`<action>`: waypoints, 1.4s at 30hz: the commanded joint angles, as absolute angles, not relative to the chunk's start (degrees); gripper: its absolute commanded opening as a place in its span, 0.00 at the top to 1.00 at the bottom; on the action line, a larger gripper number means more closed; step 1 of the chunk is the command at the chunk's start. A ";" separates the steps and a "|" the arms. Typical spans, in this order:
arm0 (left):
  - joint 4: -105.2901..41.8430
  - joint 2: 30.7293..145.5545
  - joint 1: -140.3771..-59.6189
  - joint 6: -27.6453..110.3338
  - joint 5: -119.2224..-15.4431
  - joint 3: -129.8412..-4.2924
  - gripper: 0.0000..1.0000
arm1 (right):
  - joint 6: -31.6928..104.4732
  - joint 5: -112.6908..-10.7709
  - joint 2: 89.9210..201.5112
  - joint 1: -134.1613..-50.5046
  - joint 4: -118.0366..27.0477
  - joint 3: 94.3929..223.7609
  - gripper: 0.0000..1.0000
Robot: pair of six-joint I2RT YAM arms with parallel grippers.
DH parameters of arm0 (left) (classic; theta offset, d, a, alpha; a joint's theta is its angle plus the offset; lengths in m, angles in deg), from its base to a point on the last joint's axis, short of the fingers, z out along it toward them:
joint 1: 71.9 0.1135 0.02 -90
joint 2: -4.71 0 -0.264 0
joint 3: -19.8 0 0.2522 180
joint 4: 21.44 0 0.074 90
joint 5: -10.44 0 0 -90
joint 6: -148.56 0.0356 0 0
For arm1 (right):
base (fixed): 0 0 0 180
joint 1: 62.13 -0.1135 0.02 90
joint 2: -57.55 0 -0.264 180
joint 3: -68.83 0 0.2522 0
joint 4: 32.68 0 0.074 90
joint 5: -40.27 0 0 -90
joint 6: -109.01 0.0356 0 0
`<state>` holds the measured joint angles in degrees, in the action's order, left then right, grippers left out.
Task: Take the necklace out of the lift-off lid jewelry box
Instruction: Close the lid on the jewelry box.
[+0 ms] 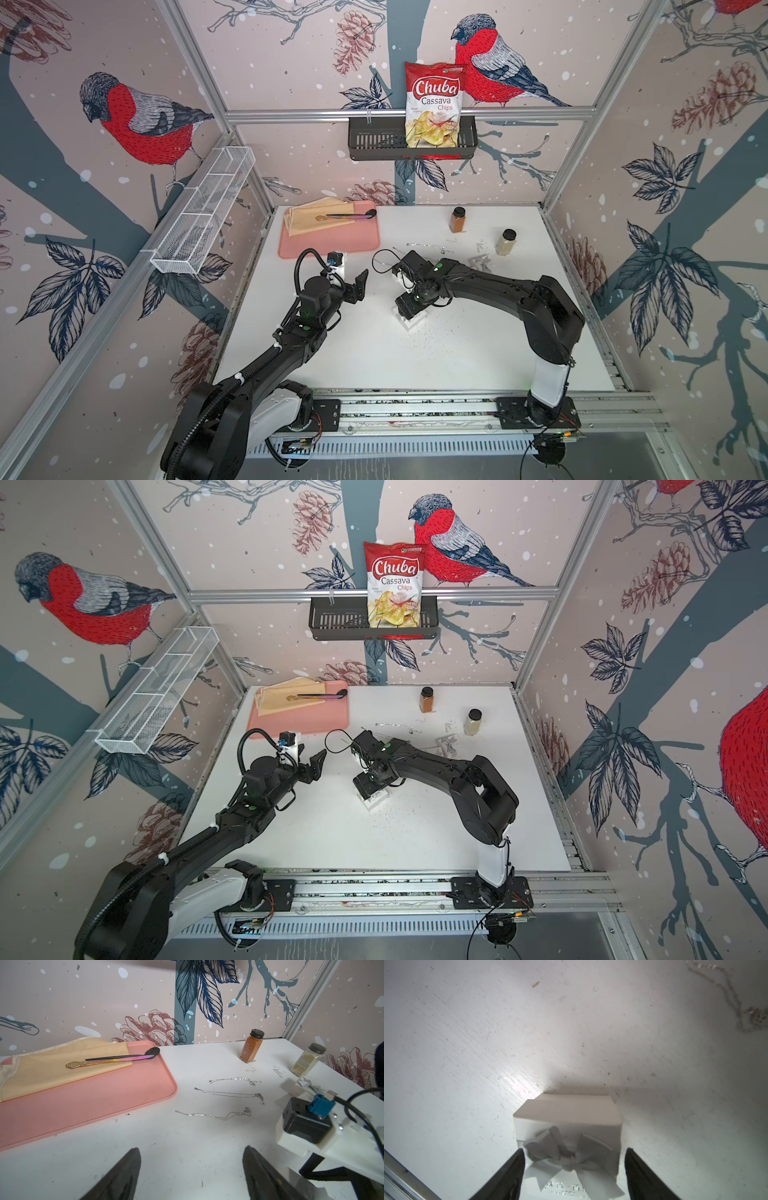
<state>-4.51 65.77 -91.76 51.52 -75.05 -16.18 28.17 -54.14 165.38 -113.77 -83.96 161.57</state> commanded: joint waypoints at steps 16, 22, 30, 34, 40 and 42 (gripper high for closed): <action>-2.61 65.58 -91.67 51.60 -74.82 -16.81 0.19 | 28.73 -53.16 167.71 -113.37 -82.99 162.79 0.39; -2.76 65.97 -91.70 51.51 -74.60 -16.99 0.19 | 29.03 -49.53 165.28 -113.77 -83.22 162.75 0.39; -2.07 66.83 -91.68 51.09 -73.95 -17.63 0.19 | 29.84 -48.41 165.34 -115.69 -85.14 162.57 0.44; -2.58 66.59 -91.67 51.25 -73.92 -18.16 0.19 | 30.52 -48.90 166.09 -116.00 -84.34 161.88 0.48; -3.78 65.62 -91.72 51.67 -75.05 -18.44 0.19 | 30.71 -49.09 168.25 -116.31 -83.89 161.37 0.51; -4.09 65.43 -91.65 51.71 -75.25 -18.53 0.19 | 30.62 -48.96 169.07 -116.60 -83.89 161.34 0.51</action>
